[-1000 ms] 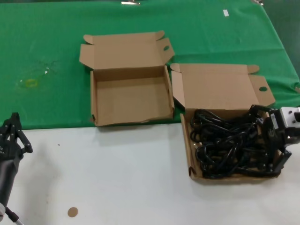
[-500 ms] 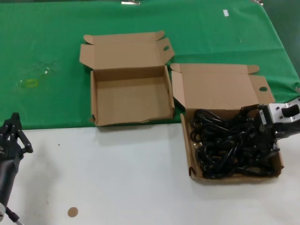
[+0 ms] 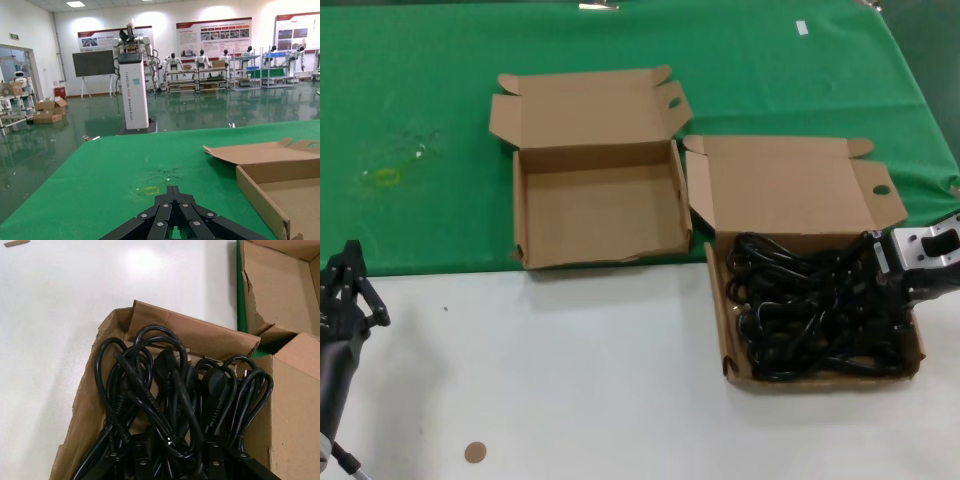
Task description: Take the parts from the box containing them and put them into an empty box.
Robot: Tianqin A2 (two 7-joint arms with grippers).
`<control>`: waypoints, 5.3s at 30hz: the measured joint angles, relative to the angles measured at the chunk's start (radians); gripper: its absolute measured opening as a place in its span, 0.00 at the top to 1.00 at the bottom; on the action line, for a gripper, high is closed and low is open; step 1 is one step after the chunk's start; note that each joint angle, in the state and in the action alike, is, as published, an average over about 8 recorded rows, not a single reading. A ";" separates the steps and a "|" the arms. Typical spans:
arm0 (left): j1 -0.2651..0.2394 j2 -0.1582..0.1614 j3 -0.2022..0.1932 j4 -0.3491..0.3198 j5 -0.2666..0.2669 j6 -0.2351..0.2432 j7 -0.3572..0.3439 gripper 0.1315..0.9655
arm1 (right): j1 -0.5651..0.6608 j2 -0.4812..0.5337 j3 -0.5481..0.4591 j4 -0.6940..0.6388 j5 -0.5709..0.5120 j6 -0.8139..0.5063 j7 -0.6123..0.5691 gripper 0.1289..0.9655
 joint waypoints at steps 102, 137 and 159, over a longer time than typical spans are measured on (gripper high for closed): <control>0.000 0.000 0.000 0.000 0.000 0.000 0.000 0.98 | 0.530 -0.765 -0.209 -0.890 0.036 0.334 -0.192 0.65; 0.000 0.000 0.000 0.000 0.000 0.000 0.000 0.52 | 0.055 -0.666 0.043 -0.417 0.176 0.631 -0.052 0.02; 0.000 0.000 0.000 0.000 0.000 0.000 0.001 0.08 | -0.367 -0.578 0.261 0.000 0.301 0.898 0.073 0.00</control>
